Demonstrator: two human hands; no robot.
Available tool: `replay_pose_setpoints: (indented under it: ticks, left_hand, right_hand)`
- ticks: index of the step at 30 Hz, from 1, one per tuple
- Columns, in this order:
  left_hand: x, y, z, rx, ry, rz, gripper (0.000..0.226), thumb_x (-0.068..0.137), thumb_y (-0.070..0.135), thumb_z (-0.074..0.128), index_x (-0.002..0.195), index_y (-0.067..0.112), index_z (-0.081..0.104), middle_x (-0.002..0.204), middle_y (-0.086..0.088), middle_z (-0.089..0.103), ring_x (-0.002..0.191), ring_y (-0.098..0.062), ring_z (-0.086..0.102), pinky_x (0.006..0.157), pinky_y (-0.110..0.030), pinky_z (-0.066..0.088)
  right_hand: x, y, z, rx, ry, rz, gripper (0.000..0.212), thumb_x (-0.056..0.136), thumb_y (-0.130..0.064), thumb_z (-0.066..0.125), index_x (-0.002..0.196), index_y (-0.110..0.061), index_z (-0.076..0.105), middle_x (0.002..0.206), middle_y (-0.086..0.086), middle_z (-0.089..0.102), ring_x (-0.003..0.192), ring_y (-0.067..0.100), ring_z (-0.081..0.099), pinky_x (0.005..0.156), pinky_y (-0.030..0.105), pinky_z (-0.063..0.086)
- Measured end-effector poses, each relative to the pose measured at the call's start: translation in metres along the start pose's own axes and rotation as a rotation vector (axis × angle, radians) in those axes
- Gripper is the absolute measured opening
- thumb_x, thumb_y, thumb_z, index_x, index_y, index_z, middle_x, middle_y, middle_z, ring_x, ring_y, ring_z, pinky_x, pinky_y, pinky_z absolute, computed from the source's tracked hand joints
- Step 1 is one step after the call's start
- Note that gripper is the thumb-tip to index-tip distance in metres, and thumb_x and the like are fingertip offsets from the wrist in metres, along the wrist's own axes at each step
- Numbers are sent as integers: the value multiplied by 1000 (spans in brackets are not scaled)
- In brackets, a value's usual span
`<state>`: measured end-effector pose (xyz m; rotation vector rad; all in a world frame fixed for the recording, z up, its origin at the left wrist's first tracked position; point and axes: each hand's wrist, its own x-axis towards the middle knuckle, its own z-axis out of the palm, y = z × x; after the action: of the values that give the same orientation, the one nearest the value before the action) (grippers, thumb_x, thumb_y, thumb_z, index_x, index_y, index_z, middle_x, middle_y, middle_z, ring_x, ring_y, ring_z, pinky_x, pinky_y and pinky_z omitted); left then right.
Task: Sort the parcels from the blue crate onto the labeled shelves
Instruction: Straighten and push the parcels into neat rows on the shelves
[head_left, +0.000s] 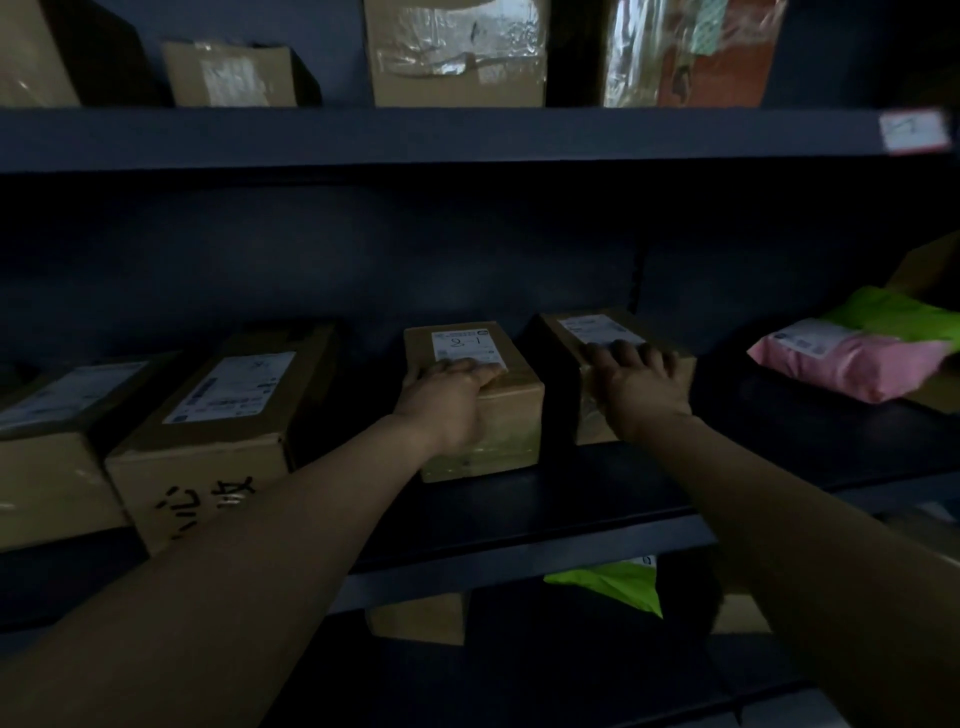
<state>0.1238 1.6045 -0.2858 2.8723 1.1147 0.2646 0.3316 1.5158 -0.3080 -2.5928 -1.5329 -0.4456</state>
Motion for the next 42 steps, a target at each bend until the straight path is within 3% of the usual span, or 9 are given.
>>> replay_pose_setpoints:
  ticks: [4, 7, 14, 20, 24, 31, 36, 42]
  left_hand:
    - [-7, 0, 0, 51, -5, 5, 79, 88, 21, 55, 150, 37, 9, 159, 3, 13, 146, -22, 9, 118, -48, 2]
    - [-22, 0, 1, 33, 101, 29, 80, 89, 15, 54, 151, 32, 7, 160, -2, 8, 146, -22, 5, 117, -47, -7]
    - [-67, -24, -36, 152, 313, 125, 61, 91, 14, 52, 147, 19, 30, 154, -7, 26, 143, -24, 17, 116, -46, -6]
    - [-132, -112, -73, 185, 421, -8, 48, 90, 21, 53, 138, 17, 45, 149, -5, 37, 137, -22, 29, 116, -41, 1]
    - [-174, -176, -81, 156, 382, -187, 42, 93, 25, 51, 134, 15, 50, 143, -8, 45, 132, -25, 36, 115, -40, 11]
    - [-209, -250, -64, 192, 127, -326, 49, 95, 34, 47, 141, 20, 39, 150, -5, 33, 135, -25, 30, 108, -42, 21]
    - [-210, -269, -60, 163, 114, -306, 57, 95, 33, 49, 148, 24, 29, 152, -3, 30, 135, -28, 29, 108, -40, 22]
    - [-212, -281, -59, 93, 139, -304, 52, 94, 24, 48, 145, 24, 34, 153, -1, 30, 135, -28, 32, 109, -41, 24]
  right_hand:
    - [-20, -4, -3, 36, 77, -14, 82, 88, -20, 56, 153, -21, 5, 156, 12, 19, 143, 36, 14, 114, 54, 6]
    - [-39, -13, -14, 113, 200, -97, 73, 90, -22, 56, 151, -14, 17, 154, 13, 26, 142, 33, 18, 116, 50, 7]
    - [-63, -87, -61, 186, 306, -356, 58, 92, -25, 56, 145, -11, 37, 149, 14, 37, 139, 34, 26, 116, 47, 13]
    - [-74, -189, -82, 316, 299, -545, 59, 95, -39, 52, 145, -13, 38, 152, 11, 34, 141, 30, 21, 118, 43, 11]
    - [-80, -244, -87, 306, 229, -667, 66, 93, -47, 53, 148, -17, 33, 155, 8, 27, 142, 27, 15, 117, 42, 8]
    - [-87, -294, -83, 209, 76, -606, 75, 90, -49, 56, 151, -24, 21, 158, 7, 16, 143, 30, 6, 117, 48, 2]
    - [-92, -304, -71, 222, -7, -517, 77, 87, -51, 58, 149, -31, 19, 155, 1, 19, 138, 29, 12, 115, 51, 5]
    - [-98, -320, -68, 246, -8, -417, 81, 85, -52, 59, 150, -33, 15, 154, -1, 21, 136, 29, 18, 110, 51, 20]
